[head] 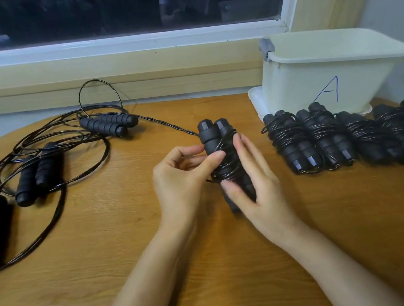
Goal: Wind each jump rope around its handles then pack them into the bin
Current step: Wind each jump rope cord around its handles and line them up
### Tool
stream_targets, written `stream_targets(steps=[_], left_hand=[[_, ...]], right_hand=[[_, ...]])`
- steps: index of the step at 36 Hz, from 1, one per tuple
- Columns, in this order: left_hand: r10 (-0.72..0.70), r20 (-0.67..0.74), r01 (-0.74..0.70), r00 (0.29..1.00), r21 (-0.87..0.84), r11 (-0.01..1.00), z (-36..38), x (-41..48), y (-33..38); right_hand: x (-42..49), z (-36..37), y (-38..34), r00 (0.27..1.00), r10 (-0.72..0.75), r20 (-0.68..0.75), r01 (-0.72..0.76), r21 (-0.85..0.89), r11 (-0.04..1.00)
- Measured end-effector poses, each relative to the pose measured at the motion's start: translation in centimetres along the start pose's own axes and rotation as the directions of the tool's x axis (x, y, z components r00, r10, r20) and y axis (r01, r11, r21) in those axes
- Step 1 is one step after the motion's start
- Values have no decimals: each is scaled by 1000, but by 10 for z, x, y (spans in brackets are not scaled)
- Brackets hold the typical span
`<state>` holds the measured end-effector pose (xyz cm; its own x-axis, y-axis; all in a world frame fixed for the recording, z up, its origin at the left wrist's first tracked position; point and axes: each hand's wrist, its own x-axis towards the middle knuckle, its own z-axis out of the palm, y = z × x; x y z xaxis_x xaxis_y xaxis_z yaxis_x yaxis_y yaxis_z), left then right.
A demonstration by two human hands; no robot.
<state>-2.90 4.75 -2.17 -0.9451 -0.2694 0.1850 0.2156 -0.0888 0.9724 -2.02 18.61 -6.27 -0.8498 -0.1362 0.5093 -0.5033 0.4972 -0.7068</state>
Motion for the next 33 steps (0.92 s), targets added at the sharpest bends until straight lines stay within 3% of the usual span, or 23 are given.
stream_targets(steps=[5,8,16,21,25,29,33], left_hand=[[51,43,-54,998,76,996,4,-3,-5],[82,75,-91,994,124,988,5,-2,-7],[120,161,-133,980,76,988,-2,3,-5],[19,179,-8,984,-65,998,-4,5,-4],[-119,234,164,965,-181,970,-5,8,-1],[-237,368,308,899,-148,940,-10,12,-2],[-196,506,274,840,-83,958,-13,12,-1]], right_hand=[[0,-1,2,997,5,-80,-29,-301,953],[-1,1,6,989,-17,-148,-36,-349,937],[3,1,5,973,-76,-216,42,-160,986],[-1,4,3,985,-15,-172,25,58,998],[-2,3,0,987,-12,-159,34,132,991],[-2,1,-3,988,-39,-150,63,158,985],[-2,-1,-4,991,-59,-124,84,207,975]])
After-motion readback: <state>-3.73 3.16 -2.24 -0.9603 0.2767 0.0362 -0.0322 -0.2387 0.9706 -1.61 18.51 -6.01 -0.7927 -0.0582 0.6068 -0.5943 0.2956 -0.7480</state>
